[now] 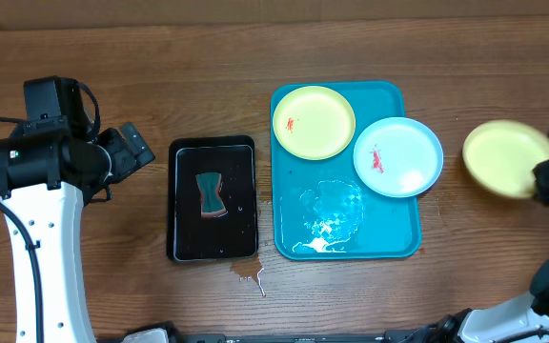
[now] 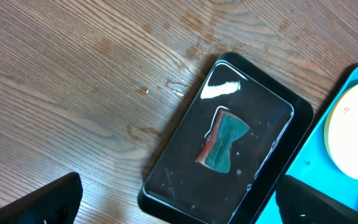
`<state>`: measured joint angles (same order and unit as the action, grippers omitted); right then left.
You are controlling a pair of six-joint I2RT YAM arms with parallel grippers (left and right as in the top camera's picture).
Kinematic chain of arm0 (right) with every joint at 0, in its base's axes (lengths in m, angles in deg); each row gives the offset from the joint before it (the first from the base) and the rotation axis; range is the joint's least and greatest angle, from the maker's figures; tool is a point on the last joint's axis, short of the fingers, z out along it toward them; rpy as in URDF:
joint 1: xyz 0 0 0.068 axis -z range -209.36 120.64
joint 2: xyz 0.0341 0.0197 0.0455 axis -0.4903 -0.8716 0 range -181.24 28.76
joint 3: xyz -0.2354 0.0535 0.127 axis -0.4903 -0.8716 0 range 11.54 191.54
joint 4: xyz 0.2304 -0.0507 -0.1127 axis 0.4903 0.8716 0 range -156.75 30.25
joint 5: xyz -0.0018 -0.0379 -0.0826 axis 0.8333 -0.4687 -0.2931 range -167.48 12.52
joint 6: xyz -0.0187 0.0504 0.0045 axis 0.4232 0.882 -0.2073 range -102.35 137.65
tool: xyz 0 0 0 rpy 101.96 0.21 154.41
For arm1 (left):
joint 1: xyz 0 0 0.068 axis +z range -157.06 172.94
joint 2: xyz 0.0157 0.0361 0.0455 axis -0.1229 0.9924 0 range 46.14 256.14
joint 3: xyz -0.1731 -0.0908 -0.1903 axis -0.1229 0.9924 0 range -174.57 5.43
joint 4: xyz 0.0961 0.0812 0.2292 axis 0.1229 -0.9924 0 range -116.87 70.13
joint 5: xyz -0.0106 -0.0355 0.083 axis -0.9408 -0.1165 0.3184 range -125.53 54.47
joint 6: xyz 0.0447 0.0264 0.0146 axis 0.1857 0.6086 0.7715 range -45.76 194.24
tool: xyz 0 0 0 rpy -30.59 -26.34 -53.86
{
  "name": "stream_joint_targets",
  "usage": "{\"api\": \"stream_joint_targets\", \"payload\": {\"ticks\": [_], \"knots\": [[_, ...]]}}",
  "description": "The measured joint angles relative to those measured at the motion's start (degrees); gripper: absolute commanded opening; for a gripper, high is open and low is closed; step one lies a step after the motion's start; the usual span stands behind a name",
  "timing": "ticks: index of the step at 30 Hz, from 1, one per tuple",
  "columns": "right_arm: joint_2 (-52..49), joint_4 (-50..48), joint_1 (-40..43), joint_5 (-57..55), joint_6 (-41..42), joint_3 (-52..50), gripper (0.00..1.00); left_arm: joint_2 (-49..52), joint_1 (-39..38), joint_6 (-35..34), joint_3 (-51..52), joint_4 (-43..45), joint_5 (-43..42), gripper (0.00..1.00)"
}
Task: Clean dirty plates on tray and stack at the side
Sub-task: 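Carry yellow plate right and set it on table beside teal tray, then slide white plate toward tray center with right gripper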
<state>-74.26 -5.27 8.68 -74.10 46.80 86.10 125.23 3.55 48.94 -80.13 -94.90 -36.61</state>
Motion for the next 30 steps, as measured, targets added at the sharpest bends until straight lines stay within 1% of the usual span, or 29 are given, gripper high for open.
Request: {"api": "stream_joint_targets", "payload": {"ticks": [7,11,12,13,14,15,16,17,21,25,30], "knots": [[-0.44,-3.80,-2.32,-0.61,-0.26,-8.96,0.04,0.00,0.00,0.00,0.00,-0.02,-0.02,1.00],[-0.44,-4.44,-5.84,-0.61,-0.24,-12.33,0.04,0.00,0.00,0.00,0.00,-0.02,-0.02,1.00],[-0.44,-4.44,-6.88,-0.63,-0.24,-12.63,0.05,0.00,0.00,-0.02,0.00,-0.02,-0.02,1.00],[-0.42,-4.39,-7.93,-0.63,-0.28,-12.76,0.23,0.00,0.00,0.00,0.00,0.00,-0.02,1.00],[-0.37,-4.39,-9.20,-0.72,-0.28,-12.76,0.47,0.00,0.00,0.00,0.00,-0.02,-0.02,1.00],[-0.33,-4.44,-10.43,-1.22,-0.31,-12.76,0.56,0.00,0.00,0.00,0.00,-0.02,-0.02,1.00],[-0.33,-4.37,-11.47,-1.77,-0.39,-12.76,0.62,0.00,0.00,0.00,0.00,-0.02,-0.02,1.00],[-0.31,-4.28,-12.61,-2.43,-0.42,-12.76,0.64,0.00,0.00,-0.02,0.00,-0.02,-0.02,1.00],[1.22,-3.21,-14.62,-3.78,-0.50,-12.74,0.67,0.00,0.00,0.00,0.00,-0.02,0.00,1.00],[7.34,-3.19,-14.58,-3.23,-1.38,-11.96,0.66,0.00,0.00,-0.02,0.00,-0.02,-0.02,1.00],[15.19,-9.09,-17.90,5.51,-8.57,-10.38,0.66,0.00,0.00,-0.02,0.00,-0.02,-0.02,1.00]]}}
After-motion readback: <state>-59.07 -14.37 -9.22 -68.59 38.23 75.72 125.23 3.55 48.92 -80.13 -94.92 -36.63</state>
